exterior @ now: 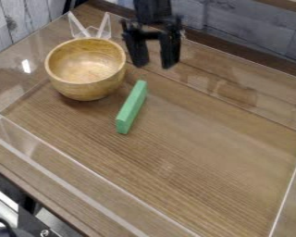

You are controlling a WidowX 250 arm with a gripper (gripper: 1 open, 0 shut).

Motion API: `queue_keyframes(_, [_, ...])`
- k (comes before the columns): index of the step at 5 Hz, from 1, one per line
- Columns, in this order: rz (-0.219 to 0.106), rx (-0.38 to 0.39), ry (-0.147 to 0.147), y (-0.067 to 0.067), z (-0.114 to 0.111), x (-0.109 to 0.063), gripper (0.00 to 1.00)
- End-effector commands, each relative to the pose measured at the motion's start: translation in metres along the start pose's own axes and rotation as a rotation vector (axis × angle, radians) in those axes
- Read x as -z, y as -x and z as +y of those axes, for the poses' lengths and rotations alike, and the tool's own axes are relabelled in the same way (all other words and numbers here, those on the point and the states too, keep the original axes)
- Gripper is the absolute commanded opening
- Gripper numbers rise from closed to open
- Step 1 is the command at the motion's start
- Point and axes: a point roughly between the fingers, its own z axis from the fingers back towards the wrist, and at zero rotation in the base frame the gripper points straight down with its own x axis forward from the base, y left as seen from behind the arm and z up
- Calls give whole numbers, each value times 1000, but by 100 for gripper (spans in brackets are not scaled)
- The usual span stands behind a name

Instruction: Move green object from inside the wooden bowl to the table next to it

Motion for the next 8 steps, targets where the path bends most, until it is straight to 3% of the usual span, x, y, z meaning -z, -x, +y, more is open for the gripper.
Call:
queue_keyframes(1, [-123,5,-16,7,-3,-41,100])
queue_keyframes(4, [-152,-93,-18,26,-5,-45,100])
queue_keyframes(5, [-126,-4,-35,25,6,-35,100])
queue_keyframes(6, [-95,70,-51,20,21,-23,0])
queue_keyframes(7, [-111,36,-45,20,16,-20,100])
queue_keyframes(8, [-136,-14,-32,19,10,-21,100])
